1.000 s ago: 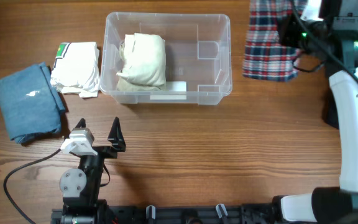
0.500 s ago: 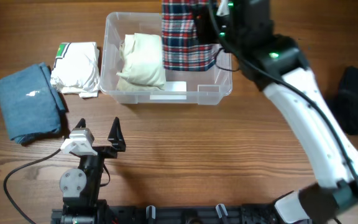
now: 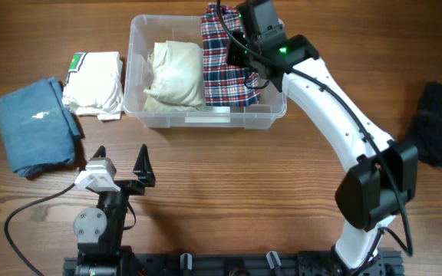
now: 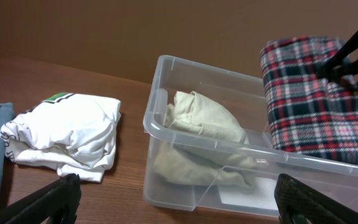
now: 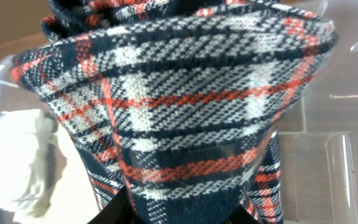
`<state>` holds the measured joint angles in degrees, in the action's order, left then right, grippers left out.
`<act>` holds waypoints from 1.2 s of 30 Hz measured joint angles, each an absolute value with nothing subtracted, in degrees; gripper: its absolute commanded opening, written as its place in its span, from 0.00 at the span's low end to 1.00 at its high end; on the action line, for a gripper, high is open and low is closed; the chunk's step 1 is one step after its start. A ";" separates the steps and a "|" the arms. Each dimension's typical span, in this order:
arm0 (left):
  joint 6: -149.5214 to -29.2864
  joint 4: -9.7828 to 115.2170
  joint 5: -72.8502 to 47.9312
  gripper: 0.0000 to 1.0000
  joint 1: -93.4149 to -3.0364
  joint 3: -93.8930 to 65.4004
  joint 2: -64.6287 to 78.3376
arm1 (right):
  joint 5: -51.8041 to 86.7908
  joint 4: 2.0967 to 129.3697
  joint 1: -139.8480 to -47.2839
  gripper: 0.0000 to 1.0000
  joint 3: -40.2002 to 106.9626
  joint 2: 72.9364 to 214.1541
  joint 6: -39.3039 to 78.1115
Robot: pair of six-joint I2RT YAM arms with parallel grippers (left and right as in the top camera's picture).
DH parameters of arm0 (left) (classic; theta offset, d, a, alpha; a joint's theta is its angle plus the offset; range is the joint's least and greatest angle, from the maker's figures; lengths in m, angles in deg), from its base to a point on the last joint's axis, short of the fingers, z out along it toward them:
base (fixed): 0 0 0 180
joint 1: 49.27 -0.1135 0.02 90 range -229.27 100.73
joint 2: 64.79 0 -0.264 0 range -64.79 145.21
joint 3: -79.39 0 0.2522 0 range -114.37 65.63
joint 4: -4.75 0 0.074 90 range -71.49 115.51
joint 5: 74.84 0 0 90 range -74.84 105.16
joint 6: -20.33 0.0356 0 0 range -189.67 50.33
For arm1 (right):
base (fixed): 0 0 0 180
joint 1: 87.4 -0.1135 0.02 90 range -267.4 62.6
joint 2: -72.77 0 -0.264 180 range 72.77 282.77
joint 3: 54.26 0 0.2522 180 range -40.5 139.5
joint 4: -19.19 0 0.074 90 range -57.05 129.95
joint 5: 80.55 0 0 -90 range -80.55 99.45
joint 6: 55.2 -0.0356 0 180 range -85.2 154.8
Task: Pack container
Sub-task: 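Lift the plaid shirt and lower it into the bin beside the cream cloth, then release the plaid shirt and move the right gripper to the black garment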
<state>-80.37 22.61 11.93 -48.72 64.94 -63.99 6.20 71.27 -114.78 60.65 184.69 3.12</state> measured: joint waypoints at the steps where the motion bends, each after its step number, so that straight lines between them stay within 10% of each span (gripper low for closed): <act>1: -80.34 22.61 11.93 1.00 -48.72 64.94 -63.99 | 6.16 71.45 -114.58 0.04 60.65 185.54 2.90; 10: -80.34 22.61 11.93 1.00 -48.72 64.94 -63.99 | 5.72 69.81 -113.75 0.06 60.65 191.23 0.32; 14: -80.34 22.61 11.93 1.00 -48.72 64.94 -63.99 | 5.75 68.43 -113.75 0.56 60.65 192.52 -0.55; 20: -80.34 22.61 11.93 1.00 -48.72 64.94 -63.99 | 5.57 67.60 -113.75 0.77 60.69 192.78 -0.95; 24: -80.34 22.61 11.93 1.00 -48.72 64.94 -63.99 | 5.31 67.16 -113.75 0.71 60.69 192.78 2.42; 29: -80.34 22.61 11.91 1.00 -48.72 64.94 -63.99 | 5.29 66.88 -113.75 0.15 60.69 192.78 9.13; 36: -80.34 22.61 11.91 1.00 -48.72 64.94 -63.99 | 5.33 66.84 -113.75 0.08 60.76 192.78 11.16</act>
